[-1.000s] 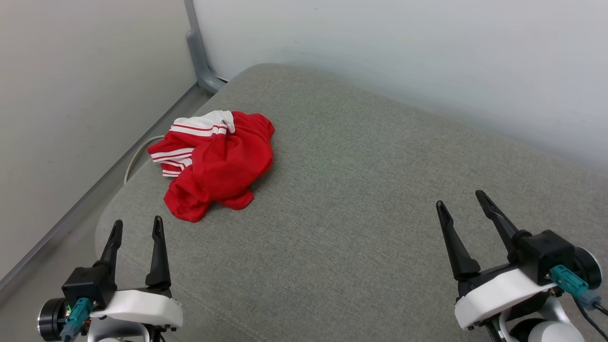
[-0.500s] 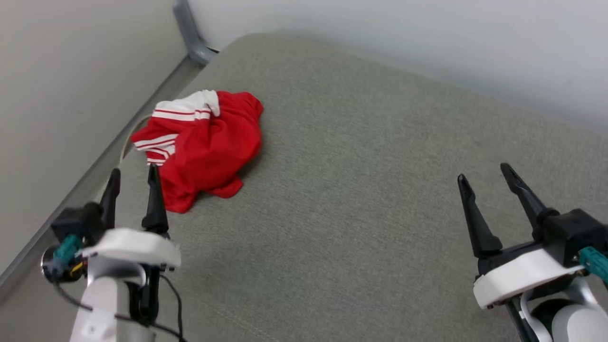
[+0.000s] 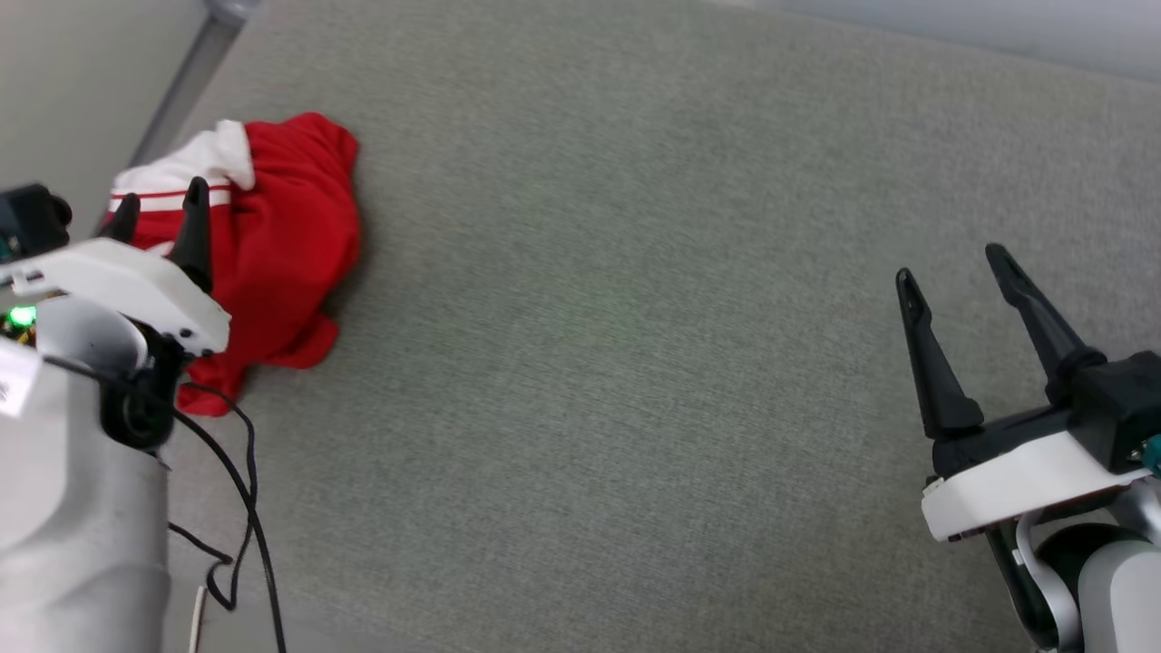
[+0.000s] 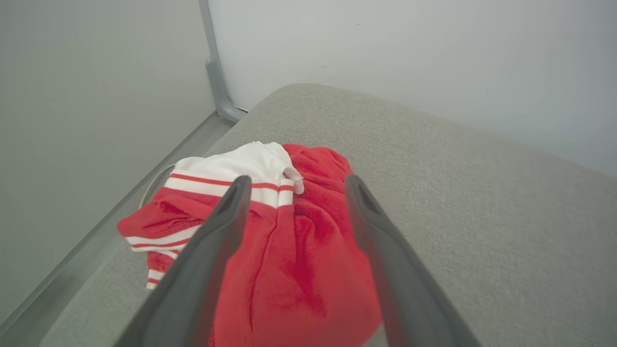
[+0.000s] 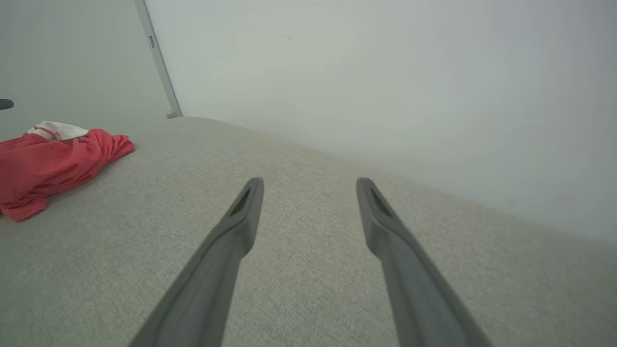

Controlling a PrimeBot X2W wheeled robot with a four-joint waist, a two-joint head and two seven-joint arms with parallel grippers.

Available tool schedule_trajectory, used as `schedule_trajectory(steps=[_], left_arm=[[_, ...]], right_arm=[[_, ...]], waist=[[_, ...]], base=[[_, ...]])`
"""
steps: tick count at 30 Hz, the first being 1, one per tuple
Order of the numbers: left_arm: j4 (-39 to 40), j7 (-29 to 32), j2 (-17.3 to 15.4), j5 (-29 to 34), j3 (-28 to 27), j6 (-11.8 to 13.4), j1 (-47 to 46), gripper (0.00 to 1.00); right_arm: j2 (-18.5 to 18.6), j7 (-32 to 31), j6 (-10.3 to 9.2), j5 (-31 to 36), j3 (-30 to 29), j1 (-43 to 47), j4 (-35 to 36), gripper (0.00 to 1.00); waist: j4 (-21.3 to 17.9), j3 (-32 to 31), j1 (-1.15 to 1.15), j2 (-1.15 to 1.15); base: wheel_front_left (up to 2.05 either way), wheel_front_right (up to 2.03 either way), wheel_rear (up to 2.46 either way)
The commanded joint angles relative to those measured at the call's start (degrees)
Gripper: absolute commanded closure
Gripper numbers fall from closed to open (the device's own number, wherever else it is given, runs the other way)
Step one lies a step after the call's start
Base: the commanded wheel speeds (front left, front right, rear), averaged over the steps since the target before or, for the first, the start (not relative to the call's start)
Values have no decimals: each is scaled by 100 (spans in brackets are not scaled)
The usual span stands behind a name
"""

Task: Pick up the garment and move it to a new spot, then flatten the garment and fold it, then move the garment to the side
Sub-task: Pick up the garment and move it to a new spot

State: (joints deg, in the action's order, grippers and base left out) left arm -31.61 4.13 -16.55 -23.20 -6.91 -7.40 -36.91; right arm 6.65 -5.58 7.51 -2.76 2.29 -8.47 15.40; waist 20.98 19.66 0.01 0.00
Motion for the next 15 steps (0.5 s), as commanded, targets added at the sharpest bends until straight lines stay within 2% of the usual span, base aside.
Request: schedule_trajectory(steps=[1,7,10,15], left_arm=[[-89,165,-91,-64,91,-10,-174,0],[-637,1477,-740,-859,182,-5,-719,0],[-872,2091,-1001,-1060,188,-6,-924,0],[-1126,2703,-1227,-1200,241,-6,-1117,0]], right_arm=[[29,17,-4,36,-17,-110,19,0],[76,40,-4,65,56,-310,9,0],[107,56,-4,54,109,-407,-7,0],[164,73,-4,52,143,-566,0,0]], waist=[[-264,311,-1,0],[-536,720,-1,0],[-645,896,-1,0],[-760,1193,-1,0]], base=[[0,0,0],[0,0,0],[0,0,0],[0,0,0]])
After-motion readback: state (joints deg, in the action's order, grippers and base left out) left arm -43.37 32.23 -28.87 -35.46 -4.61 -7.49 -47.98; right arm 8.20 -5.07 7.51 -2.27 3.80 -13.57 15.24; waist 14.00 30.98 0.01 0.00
